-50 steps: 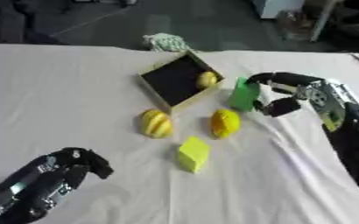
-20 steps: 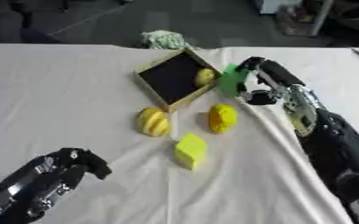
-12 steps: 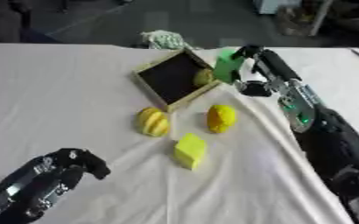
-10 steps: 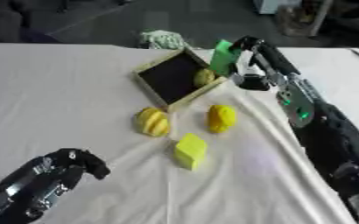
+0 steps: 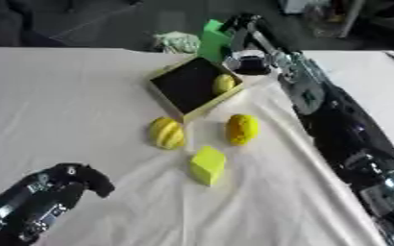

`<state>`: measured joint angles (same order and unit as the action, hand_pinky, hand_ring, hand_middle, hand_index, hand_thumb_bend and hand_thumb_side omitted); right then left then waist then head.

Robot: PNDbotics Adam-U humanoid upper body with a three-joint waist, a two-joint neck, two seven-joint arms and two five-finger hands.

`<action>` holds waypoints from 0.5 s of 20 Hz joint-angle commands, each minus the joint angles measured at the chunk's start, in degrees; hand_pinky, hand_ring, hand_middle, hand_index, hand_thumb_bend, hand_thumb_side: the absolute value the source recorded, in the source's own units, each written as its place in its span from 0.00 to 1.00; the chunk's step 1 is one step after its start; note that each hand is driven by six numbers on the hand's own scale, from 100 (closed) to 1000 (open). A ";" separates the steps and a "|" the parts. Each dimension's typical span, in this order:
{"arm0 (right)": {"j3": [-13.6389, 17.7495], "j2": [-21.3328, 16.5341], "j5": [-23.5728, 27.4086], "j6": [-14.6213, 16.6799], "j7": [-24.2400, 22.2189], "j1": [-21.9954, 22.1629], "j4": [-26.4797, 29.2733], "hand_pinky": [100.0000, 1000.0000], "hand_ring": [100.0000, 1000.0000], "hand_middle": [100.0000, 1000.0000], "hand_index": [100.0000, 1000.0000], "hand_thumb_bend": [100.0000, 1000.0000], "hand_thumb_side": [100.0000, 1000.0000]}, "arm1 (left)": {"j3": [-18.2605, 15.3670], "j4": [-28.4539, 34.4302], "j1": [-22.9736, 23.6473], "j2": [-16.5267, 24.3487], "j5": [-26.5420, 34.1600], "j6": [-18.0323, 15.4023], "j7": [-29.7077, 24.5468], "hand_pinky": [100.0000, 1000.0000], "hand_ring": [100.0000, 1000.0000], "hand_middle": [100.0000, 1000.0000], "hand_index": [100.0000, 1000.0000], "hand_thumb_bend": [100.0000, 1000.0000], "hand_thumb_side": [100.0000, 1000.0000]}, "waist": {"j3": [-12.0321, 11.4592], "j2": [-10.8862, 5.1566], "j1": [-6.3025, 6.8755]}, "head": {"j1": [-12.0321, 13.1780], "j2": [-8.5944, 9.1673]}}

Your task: Pick up objects on the table and place them in the box.

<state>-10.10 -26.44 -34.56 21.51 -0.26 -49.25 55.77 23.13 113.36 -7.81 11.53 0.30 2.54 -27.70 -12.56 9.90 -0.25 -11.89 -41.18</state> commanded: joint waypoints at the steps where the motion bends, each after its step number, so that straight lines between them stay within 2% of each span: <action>1: 0.82 0.30 -3.93 -0.58 0.61 -2.00 -2.27 0.47 0.45 0.19 0.21 0.00 0.00 | 0.27 1.23 -1.11 -0.23 0.50 -0.11 -0.46 0.69 0.67 0.49 0.71 0.00 0.66 | -0.47 -0.40 0.14 | -1.42 0.92; 10: 0.87 3.80 -12.96 -2.41 4.94 -3.45 -6.07 0.49 0.47 0.19 0.24 0.00 0.00 | 0.79 1.23 -2.63 -0.73 1.32 -0.14 -1.20 0.69 0.67 0.49 0.71 0.00 0.66 | -2.26 0.53 0.18 | -3.40 1.52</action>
<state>-9.57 -22.23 -46.32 19.26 4.00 -51.11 49.48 23.81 113.36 -9.74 10.99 1.10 2.53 -28.60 -14.84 11.22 -0.15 -14.94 -40.60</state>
